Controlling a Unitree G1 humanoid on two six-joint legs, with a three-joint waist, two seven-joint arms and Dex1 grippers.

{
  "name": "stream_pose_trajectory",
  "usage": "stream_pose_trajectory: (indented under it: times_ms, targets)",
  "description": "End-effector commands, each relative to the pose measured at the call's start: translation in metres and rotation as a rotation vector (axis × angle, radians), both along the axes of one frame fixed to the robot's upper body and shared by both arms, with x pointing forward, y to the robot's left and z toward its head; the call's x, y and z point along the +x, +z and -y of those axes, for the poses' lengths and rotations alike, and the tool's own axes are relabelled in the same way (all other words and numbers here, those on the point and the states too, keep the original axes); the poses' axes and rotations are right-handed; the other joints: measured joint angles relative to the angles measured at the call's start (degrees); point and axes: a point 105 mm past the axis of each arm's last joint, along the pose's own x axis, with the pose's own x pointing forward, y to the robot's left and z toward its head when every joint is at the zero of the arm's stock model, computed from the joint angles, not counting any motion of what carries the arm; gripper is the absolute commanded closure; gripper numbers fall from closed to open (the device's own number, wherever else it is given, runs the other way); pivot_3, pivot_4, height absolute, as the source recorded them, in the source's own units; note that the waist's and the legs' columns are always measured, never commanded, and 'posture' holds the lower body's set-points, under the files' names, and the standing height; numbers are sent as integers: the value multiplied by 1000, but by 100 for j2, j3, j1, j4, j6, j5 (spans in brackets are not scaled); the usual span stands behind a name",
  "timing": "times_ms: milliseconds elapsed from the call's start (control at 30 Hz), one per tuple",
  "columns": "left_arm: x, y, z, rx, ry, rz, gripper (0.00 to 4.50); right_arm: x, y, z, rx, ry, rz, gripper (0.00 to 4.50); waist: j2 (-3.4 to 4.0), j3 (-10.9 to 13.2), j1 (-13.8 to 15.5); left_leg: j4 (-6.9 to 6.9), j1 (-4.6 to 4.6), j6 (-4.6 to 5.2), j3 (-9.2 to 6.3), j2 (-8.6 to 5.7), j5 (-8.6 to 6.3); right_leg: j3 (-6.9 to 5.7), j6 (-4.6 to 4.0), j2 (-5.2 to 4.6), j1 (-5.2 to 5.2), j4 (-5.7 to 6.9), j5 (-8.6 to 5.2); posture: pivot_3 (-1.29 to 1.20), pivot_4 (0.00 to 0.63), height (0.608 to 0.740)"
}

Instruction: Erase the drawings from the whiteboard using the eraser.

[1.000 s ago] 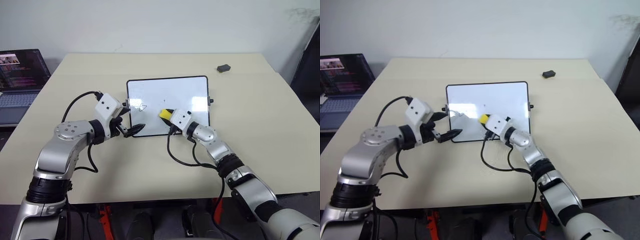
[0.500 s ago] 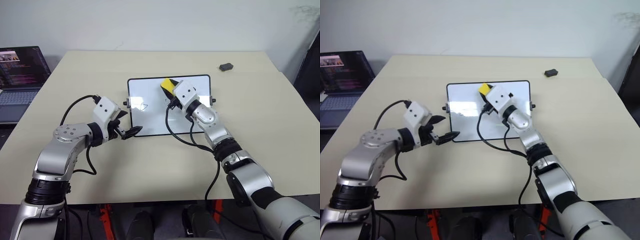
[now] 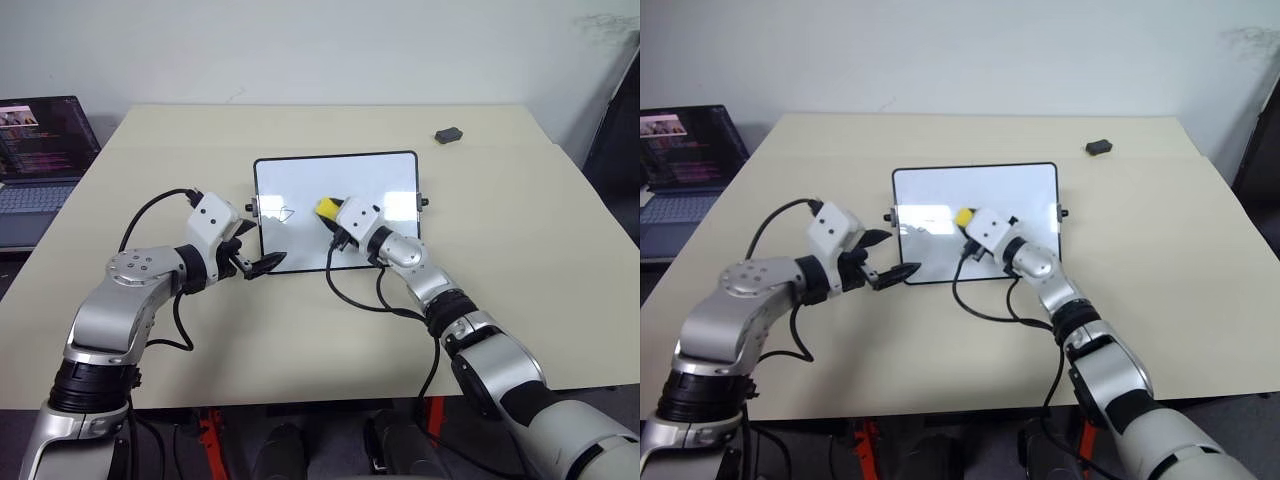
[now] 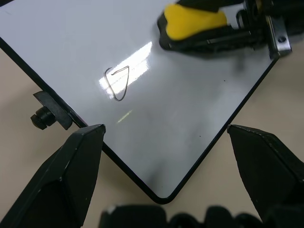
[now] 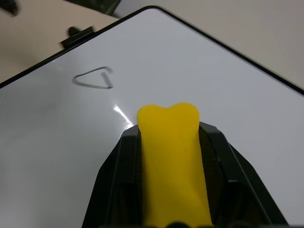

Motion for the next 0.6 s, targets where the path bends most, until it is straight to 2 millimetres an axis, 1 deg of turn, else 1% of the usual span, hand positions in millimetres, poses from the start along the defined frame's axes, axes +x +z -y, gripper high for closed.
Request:
stream_pose_trajectory:
  times_ms: [33,67,133,200,300,367,433,600]
  targets:
    - [0,15,0,-1,-3,51,0,-5,-18,2,-49,10,-56,3268,0,0,2,1,1,0,-1,1,0,-1,0,1,1,0,0,0,150,740]
    - [0,15,0,-1,-4,50,0,-4,-15,2,-37,6,-48,3268,0,0,1,1,2,0,-1,1,0,0,0,2,2,0,0,0,150,740]
    - [0,14,1,-3,-4,50,0,-4,9,3,54,12,3,3269,0,0,4,1,2,0,-1,1,1,0,0,2,2,1,0,0,150,740]
    - [0,15,0,-9,1,52,0,-11,36,7,158,41,50,3269,1,1,14,0,-4,0,-3,1,1,-2,0,2,-1,-1,0,0,150,740]
    - [0,14,0,-12,5,52,0,-20,56,17,237,50,86,3269,3,2,25,1,-36,-1,-10,1,0,-7,-1,-1,-26,-3,1,0,150,740]
    - [-1,13,0,-15,8,51,0,-20,62,27,241,14,115,3269,3,2,35,1,-54,-2,-11,-1,-1,-10,-1,-6,-40,-5,1,0,150,740]
    - [-1,12,0,-16,6,50,0,-15,64,33,236,-31,122,3270,2,2,42,-1,-54,-3,-10,-2,-2,-9,0,-8,-40,-8,1,0,150,740]
    - [0,11,2,-17,-2,49,0,4,63,35,194,-135,108,3270,3,2,16,0,-49,-2,-6,-2,-1,-7,-1,-6,-40,-4,1,0,150,740]
